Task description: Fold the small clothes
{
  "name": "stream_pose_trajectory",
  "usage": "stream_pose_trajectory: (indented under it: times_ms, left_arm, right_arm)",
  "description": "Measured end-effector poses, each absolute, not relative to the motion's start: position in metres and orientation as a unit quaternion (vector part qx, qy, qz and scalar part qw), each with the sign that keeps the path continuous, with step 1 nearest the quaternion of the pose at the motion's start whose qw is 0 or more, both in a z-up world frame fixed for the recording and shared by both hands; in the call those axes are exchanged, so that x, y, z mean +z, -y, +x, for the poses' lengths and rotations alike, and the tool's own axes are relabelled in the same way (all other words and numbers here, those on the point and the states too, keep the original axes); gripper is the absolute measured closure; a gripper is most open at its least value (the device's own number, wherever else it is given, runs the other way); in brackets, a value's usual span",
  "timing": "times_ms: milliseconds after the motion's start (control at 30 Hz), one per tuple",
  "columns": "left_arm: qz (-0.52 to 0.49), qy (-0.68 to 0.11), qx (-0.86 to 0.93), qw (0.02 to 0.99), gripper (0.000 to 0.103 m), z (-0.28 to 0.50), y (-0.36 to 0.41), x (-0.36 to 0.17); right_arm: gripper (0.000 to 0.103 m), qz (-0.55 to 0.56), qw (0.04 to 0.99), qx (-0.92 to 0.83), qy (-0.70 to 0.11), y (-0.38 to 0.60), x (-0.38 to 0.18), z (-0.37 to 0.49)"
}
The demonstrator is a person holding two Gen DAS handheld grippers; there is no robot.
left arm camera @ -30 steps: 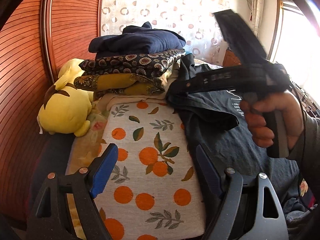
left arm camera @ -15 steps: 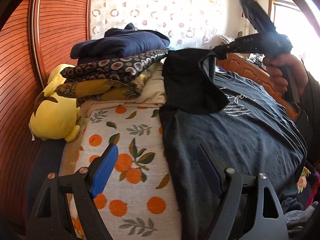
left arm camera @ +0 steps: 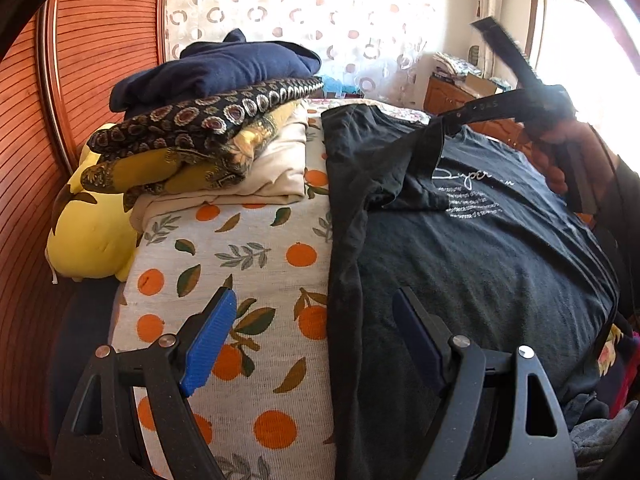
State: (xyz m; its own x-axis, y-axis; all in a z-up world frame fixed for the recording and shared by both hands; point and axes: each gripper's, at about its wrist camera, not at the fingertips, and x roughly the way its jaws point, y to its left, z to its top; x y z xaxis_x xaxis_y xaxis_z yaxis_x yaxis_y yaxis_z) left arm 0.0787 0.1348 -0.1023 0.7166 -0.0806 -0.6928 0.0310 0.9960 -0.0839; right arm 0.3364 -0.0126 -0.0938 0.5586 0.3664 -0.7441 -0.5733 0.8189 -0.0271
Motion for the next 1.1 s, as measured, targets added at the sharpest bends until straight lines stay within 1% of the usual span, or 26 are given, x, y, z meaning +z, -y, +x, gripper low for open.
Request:
stream_pose_trajectory:
  times_ms: [33, 67, 100, 333, 433, 467, 533, 600, 700, 733, 767, 800, 833, 867, 1100]
  left_arm:
    - [-0.029, -0.377, -0.029, 0.925, 0.022, 0.08, -0.134, -0.103]
    - [-0.026, -0.378, -0.028, 0.925, 0.022, 0.082, -0.134, -0.104]
    - [-0.025, -0.379, -0.027, 0.925, 0.022, 0.083, -0.134, -0.105]
    - [-0.023, -0.378, -0.024, 0.925, 0.022, 0.09, -0.134, -0.103]
    - [-0.022, -0.379, -0.021, 0.925, 0.022, 0.093, -0.134, -0.103]
    - [-0.022, -0.379, -0.019, 0.925, 0.022, 0.094, -0.135, -0.104]
    - [-0.025, -0.38, -0.017, 0.925, 0.022, 0.094, -0.135, -0.105]
    - [-0.03, -0.38, -0.015, 0.924, 0.022, 0.095, -0.136, -0.105]
    - [-0.033, -0.38, -0.015, 0.924, 0.022, 0.094, -0.137, -0.106]
    - [-0.033, -0.381, -0.015, 0.924, 0.022, 0.094, -0.137, -0.106]
    - [-0.033, -0.38, -0.015, 0.924, 0.022, 0.094, -0.138, -0.106]
    - [-0.034, -0.38, -0.015, 0.924, 0.022, 0.093, -0.138, -0.106]
    - [-0.035, -0.38, -0.014, 0.924, 0.022, 0.094, -0.138, -0.107]
    - [-0.036, -0.379, -0.014, 0.924, 0.022, 0.093, -0.138, -0.107]
    - [-0.035, -0.373, -0.015, 0.927, 0.022, 0.089, -0.137, -0.102]
  right_arm:
    - [0.058, -0.128, 0.878, 0.268, -0.376, 0.016, -0.094, 0.337]
    - [0.047, -0.12, 0.881, 0.27, -0.37, 0.025, -0.094, 0.332]
    - [0.045, -0.115, 0.883, 0.271, -0.366, 0.028, -0.097, 0.326]
    - [0.045, -0.117, 0.884, 0.303, -0.335, 0.044, -0.12, 0.275]
    - [0.046, -0.113, 0.855, 0.356, -0.359, 0.046, -0.138, 0.264]
    - [0.052, -0.113, 0.848, 0.365, -0.366, 0.041, -0.142, 0.261]
    - [0.056, -0.118, 0.835, 0.379, -0.382, 0.029, -0.154, 0.26]
    - [0.058, -0.115, 0.827, 0.385, -0.393, 0.022, -0.165, 0.265]
    - [0.059, -0.122, 0.832, 0.379, -0.387, 0.015, -0.17, 0.276]
    - [0.064, -0.122, 0.832, 0.377, -0.388, 0.015, -0.17, 0.277]
    - [0.074, -0.125, 0.831, 0.379, -0.388, 0.012, -0.17, 0.277]
    - [0.079, -0.13, 0.827, 0.387, -0.387, 0.01, -0.173, 0.276]
    - [0.092, -0.135, 0.821, 0.397, -0.386, 0.006, -0.172, 0.273]
    - [0.095, -0.137, 0.815, 0.408, -0.387, 0.007, -0.172, 0.271]
    - [0.096, -0.126, 0.818, 0.425, -0.367, 0.042, -0.134, 0.249]
